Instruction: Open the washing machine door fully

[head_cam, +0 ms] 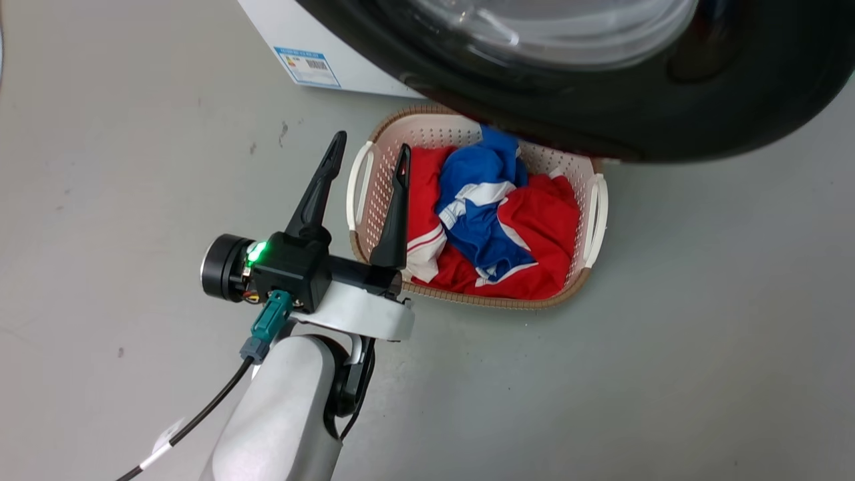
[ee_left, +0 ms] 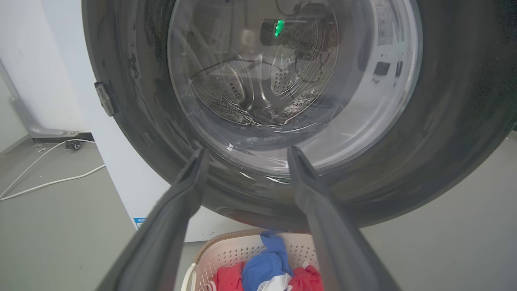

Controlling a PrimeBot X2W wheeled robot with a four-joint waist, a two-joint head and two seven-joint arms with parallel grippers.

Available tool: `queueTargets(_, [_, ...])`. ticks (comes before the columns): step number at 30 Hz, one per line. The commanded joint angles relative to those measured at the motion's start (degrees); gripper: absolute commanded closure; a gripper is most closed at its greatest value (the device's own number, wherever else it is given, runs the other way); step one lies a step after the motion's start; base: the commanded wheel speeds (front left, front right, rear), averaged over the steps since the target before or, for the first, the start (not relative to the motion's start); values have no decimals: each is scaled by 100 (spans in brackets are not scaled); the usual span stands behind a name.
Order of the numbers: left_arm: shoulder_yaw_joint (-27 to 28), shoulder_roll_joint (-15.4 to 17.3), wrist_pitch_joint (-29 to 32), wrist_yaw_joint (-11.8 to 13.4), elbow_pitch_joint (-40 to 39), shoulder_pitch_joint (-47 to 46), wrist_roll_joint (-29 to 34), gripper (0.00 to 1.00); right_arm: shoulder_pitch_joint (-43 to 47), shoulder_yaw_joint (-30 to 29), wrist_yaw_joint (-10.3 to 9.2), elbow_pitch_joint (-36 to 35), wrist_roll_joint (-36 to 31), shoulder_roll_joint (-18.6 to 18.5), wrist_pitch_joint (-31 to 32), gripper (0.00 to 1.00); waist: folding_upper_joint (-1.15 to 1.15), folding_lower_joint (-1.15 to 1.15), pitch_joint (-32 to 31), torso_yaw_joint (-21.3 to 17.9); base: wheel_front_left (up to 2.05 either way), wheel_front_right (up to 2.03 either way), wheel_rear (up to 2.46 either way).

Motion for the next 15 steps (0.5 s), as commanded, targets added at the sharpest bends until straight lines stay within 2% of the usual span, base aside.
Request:
queueTargets(1, [-3,0,-14,-2,12,58,-15,0,91,38,15,-50,28,26,49,100,0,0,-58,2,0,0,0])
queueTargets(8, [13,0,-14,-58,81,238,-53,0,678,281,16,-660,233,-19,415,100,0,0,-380,73,0,0,0])
queueTargets(15, [29,0,-14,-113,149,501,-95,0,1503,652,15,-1586,508,-164,597,100,0,0,-766,239,0,0,0])
